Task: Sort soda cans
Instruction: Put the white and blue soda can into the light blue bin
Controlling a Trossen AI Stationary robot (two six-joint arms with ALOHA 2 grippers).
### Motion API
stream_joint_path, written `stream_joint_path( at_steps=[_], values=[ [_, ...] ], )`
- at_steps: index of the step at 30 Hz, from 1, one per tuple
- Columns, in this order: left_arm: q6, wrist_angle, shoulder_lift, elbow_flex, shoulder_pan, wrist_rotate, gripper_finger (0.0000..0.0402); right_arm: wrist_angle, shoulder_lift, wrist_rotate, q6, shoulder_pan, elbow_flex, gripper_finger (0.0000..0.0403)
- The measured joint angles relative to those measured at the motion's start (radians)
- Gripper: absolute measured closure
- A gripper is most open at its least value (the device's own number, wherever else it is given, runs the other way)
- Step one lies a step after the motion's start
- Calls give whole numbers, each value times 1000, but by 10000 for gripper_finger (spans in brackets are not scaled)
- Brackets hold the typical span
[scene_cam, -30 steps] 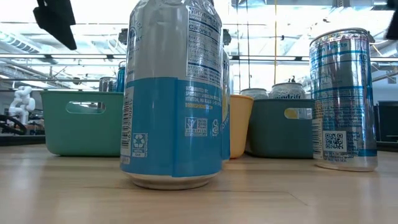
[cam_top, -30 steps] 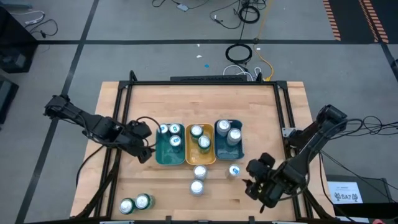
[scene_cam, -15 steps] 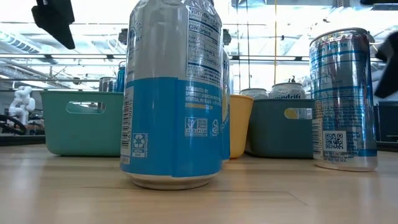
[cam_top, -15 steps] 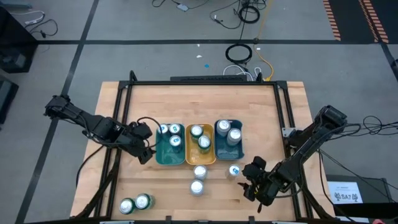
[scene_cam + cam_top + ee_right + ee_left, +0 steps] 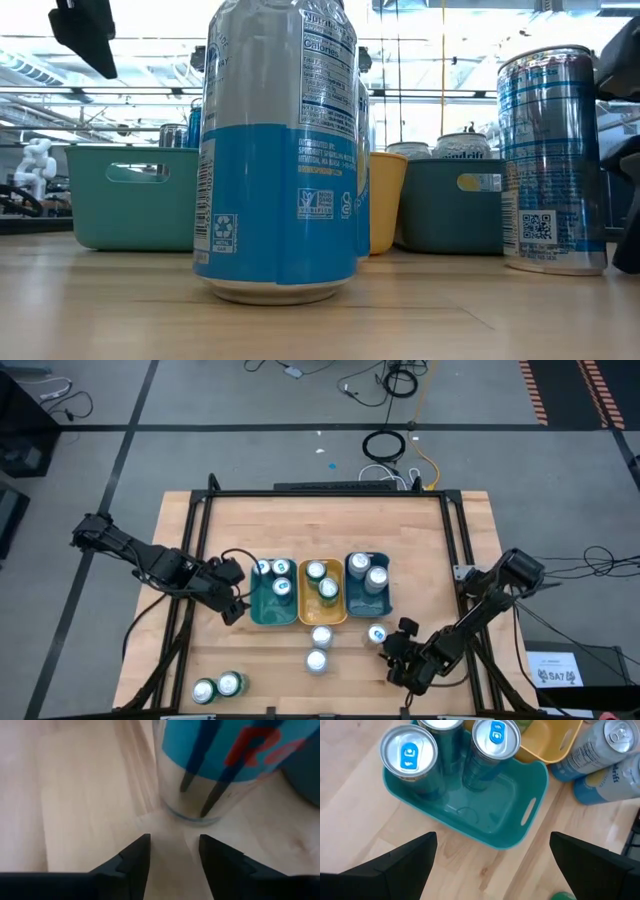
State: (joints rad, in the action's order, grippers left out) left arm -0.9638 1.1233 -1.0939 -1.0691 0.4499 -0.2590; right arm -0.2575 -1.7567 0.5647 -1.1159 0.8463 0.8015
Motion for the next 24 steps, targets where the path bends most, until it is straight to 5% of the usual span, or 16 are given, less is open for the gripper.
stream_joint_path(
  at_steps=[8,17,24],
  values=[
    [-1,-1,0,0,0,23,6,64,-54,99,-13,-12,2,248],
    [-1,-1,0,0,0,23,6,225,-60,133,214,-74,-2,248],
    [-1,-15,0,0,0,22,6,343,-60,66,385,-157,-2,248]
  ],
)
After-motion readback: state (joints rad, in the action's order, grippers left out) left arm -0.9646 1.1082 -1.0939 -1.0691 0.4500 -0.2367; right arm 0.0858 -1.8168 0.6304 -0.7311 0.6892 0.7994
